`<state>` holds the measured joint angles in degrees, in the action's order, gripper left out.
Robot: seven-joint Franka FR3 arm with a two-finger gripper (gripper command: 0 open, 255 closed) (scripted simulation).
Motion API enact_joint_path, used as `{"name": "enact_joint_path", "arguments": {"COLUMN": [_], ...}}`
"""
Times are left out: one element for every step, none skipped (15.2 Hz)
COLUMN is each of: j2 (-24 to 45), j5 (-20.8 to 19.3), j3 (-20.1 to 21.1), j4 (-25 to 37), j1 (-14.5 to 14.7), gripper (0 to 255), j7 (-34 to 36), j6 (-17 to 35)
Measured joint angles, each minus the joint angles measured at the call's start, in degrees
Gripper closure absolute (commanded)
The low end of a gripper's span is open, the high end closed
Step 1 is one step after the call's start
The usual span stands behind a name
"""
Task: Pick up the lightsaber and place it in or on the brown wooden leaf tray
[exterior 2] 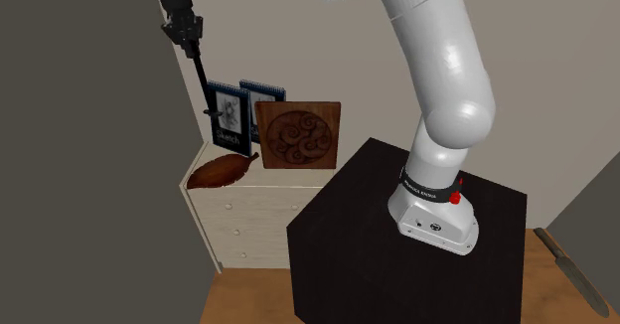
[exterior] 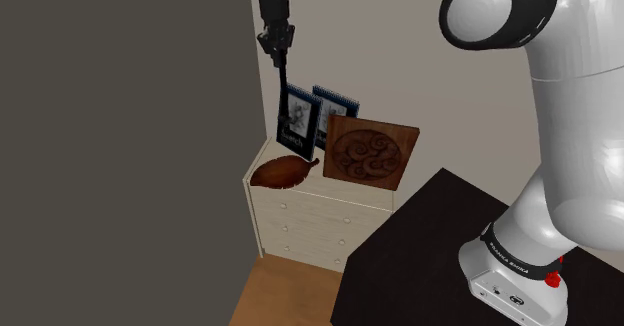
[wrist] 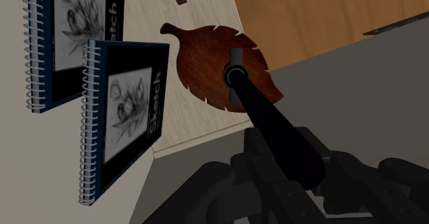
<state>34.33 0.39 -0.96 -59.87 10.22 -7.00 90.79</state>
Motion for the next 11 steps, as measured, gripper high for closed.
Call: {"name": "enact_joint_path", "arguments": {"j2": [0.32, 0.52, 0.35, 0.13, 0.07, 0.18, -0.23, -0.15, -0.26, -0.57, -0.46], "j5": [0.00, 0.01, 0.00, 0.00, 0.00, 0.01, 0.00, 0.00, 0.00, -0.01, -0.01], "j3": [0.01, 0.02, 0.02, 0.03, 0.01, 0.00, 0.01, 0.02, 0.02, 0.02, 0.03], "j4": [0.05, -0.31, -1.28, -2.46, -3.27, -3.88, -5.30, -5.94, -6.97, -8.21, -8.75], "j1": [0.03, 0.04, 0.07, 0.11, 0.05, 0.00, 0.05, 0.09, 0.09, 0.12, 0.15], "gripper": [255, 255, 255, 255, 255, 255, 255, 255, 255, 255, 255], "j7": [0.05, 0.06, 0.10, 0.13, 0.05, -0.01, 0.04, 0.08, 0.07, 0.10, 0.13], "j6": [0.25, 0.81, 1.60, 2.55, 3.31, 4.04, 5.03, 5.77, 6.68, 7.60, 8.28]}}
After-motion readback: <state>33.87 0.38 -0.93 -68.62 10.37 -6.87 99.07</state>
